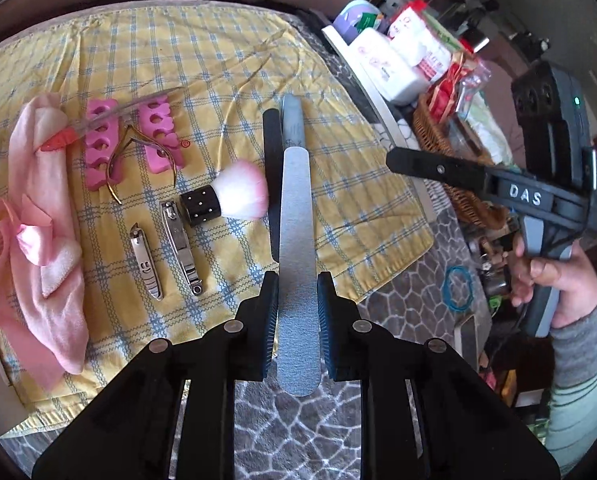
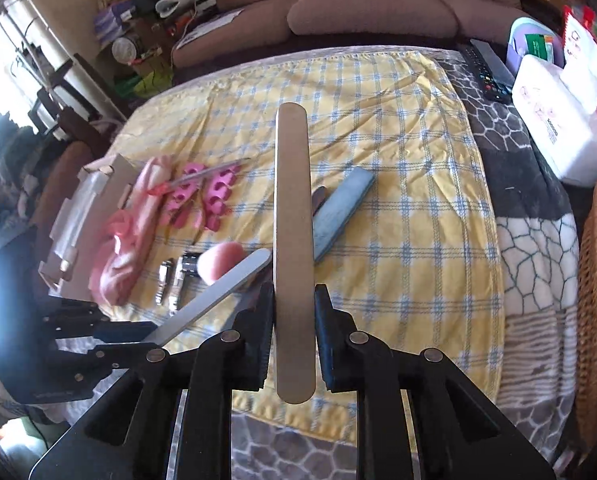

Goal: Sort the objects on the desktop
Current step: 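Carry both nail files into the cardboard tray beside the clear box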

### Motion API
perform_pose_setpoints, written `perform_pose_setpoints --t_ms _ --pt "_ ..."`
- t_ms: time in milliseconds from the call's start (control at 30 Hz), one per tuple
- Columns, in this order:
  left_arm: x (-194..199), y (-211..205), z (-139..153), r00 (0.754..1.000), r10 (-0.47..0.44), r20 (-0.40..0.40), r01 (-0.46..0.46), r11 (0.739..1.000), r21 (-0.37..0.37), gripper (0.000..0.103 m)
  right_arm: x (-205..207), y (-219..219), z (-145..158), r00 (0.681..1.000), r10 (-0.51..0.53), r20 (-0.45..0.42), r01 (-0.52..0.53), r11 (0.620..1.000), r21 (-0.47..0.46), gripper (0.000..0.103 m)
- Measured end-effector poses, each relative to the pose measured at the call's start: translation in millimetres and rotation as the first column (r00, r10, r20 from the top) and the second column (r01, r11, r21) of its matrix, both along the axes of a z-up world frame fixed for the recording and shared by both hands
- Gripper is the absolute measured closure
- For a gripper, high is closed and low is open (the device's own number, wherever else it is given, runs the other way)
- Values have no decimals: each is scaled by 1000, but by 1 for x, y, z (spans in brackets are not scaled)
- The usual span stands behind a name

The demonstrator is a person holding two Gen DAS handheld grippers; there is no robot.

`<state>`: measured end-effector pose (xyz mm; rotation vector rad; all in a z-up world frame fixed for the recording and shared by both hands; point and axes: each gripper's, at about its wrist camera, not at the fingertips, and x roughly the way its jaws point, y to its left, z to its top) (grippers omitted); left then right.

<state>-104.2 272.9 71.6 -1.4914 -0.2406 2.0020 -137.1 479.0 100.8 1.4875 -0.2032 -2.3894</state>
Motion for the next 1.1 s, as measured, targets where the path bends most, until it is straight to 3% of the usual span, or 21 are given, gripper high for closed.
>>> perform_pose_setpoints --t_ms 133,367,600,833,967,1100 --pt "-1 -27 32 999 32 -27 -31 998 52 85 21 -9 23 999 -39 -18 36 992 -117 84" --pt "-2 -108 79 987 129 -94 -121 989 89 85 42 -66 59 999 -20 -47 13 991 -130 84" --pt "1 -223 97 958 258 -127 -250 965 73 85 30 -156 69 998 28 -50 -36 983 -182 84" --pt "-12 -302 77 922 370 -115 -367 929 44 85 -5 -263 42 998 57 5 -54 968 -245 84" --pt "-30 -316 50 919 389 -69 -386 921 53 85 -29 -307 13 996 34 80 -10 957 -290 84" --pt "-49 -313 24 913 406 -37 -405 914 37 85 -47 -327 -6 993 -2 121 36 961 -274 84"
